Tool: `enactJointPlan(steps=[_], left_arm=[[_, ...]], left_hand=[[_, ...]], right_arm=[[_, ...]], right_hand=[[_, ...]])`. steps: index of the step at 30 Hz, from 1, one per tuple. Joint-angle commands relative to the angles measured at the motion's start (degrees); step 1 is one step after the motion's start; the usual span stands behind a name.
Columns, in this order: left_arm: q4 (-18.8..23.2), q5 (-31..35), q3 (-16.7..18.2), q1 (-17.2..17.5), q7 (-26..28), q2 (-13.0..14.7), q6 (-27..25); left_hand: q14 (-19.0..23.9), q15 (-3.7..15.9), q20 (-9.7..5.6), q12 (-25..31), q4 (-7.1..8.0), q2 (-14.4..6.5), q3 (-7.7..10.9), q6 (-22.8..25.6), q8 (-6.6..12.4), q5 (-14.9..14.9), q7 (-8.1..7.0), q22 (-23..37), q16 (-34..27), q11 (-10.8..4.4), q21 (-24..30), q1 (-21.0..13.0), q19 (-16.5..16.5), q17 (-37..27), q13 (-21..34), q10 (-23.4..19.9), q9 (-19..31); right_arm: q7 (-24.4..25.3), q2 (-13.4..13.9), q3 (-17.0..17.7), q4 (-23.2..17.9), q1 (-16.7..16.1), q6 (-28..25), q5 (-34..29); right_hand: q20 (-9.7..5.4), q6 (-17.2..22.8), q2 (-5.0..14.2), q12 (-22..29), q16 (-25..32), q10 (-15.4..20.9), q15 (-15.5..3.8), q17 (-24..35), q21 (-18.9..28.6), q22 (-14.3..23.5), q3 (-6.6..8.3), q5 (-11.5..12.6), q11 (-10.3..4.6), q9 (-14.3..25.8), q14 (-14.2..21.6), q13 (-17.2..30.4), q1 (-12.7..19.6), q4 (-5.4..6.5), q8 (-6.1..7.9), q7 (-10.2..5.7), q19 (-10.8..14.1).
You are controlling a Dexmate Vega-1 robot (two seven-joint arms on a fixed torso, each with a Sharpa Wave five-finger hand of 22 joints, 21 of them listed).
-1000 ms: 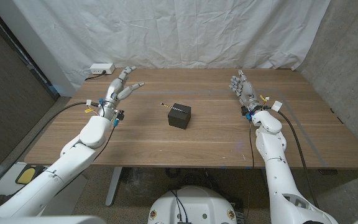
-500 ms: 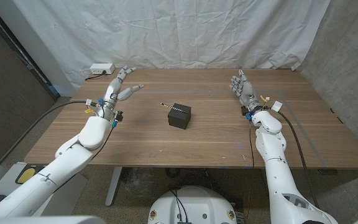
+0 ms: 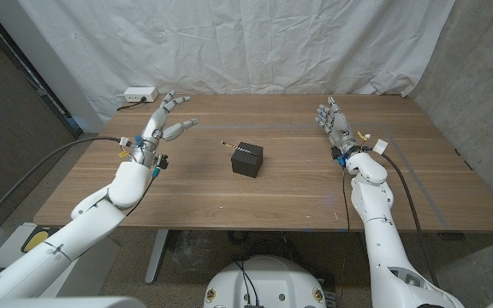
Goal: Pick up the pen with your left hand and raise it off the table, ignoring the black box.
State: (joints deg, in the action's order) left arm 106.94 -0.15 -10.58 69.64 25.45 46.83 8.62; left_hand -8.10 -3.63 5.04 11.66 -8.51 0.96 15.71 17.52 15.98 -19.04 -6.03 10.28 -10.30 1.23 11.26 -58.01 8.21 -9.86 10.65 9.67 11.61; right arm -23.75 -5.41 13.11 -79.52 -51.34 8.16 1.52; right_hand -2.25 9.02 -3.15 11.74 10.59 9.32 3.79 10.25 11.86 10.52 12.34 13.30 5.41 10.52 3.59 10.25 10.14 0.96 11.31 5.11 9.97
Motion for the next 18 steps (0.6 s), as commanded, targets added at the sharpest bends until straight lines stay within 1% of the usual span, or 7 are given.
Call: enactJointPlan(steps=[1,4,8,9,11,18], left_arm=[[3.97,4.44,1.66,3.11,3.14,1.6,-4.01],[4.91,5.22,2.23,3.93,3.49,2.05,-4.97],[6.41,7.03,2.84,4.88,4.04,2.85,-7.24],[6.63,7.5,2.86,5.0,4.27,2.9,-7.7],[6.89,7.69,3.03,5.18,4.11,3.15,-8.14],[7.75,9.5,3.22,5.81,4.74,3.67,-9.57]], left_hand=[[-0.74,-0.09,0.03,0.01,0.3,-0.14,-0.29,0.8,0.2,0.37,-0.01,0.09,-0.09,-0.06,0.27,-0.81,0.52,-0.17,0.16,1.19,0.22],[-0.7,-0.02,0.05,-0.03,0.35,-0.2,-0.36,0.92,0.15,0.46,0.23,0.09,-0.12,-0.07,0.27,-0.9,0.52,-0.17,0.16,1.31,0.22],[-0.71,0.16,0.0,-0.1,0.42,-0.26,-0.46,1.07,0.08,0.57,0.16,0.1,-0.13,-0.09,0.25,-1.02,0.59,-0.18,0.16,1.51,0.24],[-0.77,0.13,0.15,-0.11,0.44,-0.28,-0.49,1.05,0.03,0.6,0.42,0.1,-0.11,-0.03,0.22,-1.05,0.65,-0.18,0.16,1.55,0.24],[-0.71,0.38,-0.22,-0.08,0.45,-0.3,-0.53,1.35,0.07,0.65,0.26,0.1,-0.14,-0.33,0.24,-1.16,0.62,-0.18,0.16,1.5,0.24],[-0.57,0.67,-0.27,-0.05,0.45,-0.24,-0.68,1.68,0.02,0.71,0.08,0.11,-0.2,-0.44,0.27,-1.36,0.56,-0.19,0.16,1.47,0.24]], right_arm=[[0.0,-0.18,-0.21,-0.69,-0.43,0.07,0.08],[0.02,-0.24,-0.32,-0.84,-0.52,0.09,0.07],[0.05,-0.36,-0.47,-1.06,-0.66,0.16,0.09],[0.01,-0.36,-0.53,-1.13,-0.7,0.19,0.09],[0.02,-0.43,-0.6,-1.27,-0.77,0.25,0.14],[0.01,-0.59,-0.81,-1.28,-0.71,0.6,0.36]], right_hand=[[-0.13,0.26,0.54,0.37,0.27,0.4,0.17,0.34,-0.1,0.17,-0.01,0.3,0.09,0.31,0.42,0.17,0.25,-0.36,0.16,0.0,0.29],[-0.12,0.29,0.55,0.4,0.3,0.49,0.19,0.35,-0.1,0.18,-0.03,0.3,0.08,0.31,0.51,0.17,0.25,-0.37,0.16,0.01,0.3],[-0.15,0.31,0.56,0.41,0.32,0.53,0.19,0.35,-0.09,0.18,-0.05,0.29,0.15,0.31,0.57,0.17,0.25,-0.39,0.16,-0.02,0.32],[-0.16,0.28,0.56,0.41,0.31,0.55,0.17,0.36,-0.08,0.18,-0.06,0.29,0.15,0.31,0.55,0.17,0.25,-0.39,0.14,-0.08,0.35],[-0.15,0.33,0.56,0.4,0.31,0.52,0.14,0.36,-0.08,0.18,-0.07,0.29,0.11,0.31,0.57,0.18,0.25,-0.4,0.16,-0.06,0.35],[-0.15,0.35,0.54,0.34,0.29,0.42,0.13,0.37,-0.07,0.19,-0.15,0.28,0.13,0.32,0.57,0.18,0.24,-0.45,0.15,-0.03,0.37]])
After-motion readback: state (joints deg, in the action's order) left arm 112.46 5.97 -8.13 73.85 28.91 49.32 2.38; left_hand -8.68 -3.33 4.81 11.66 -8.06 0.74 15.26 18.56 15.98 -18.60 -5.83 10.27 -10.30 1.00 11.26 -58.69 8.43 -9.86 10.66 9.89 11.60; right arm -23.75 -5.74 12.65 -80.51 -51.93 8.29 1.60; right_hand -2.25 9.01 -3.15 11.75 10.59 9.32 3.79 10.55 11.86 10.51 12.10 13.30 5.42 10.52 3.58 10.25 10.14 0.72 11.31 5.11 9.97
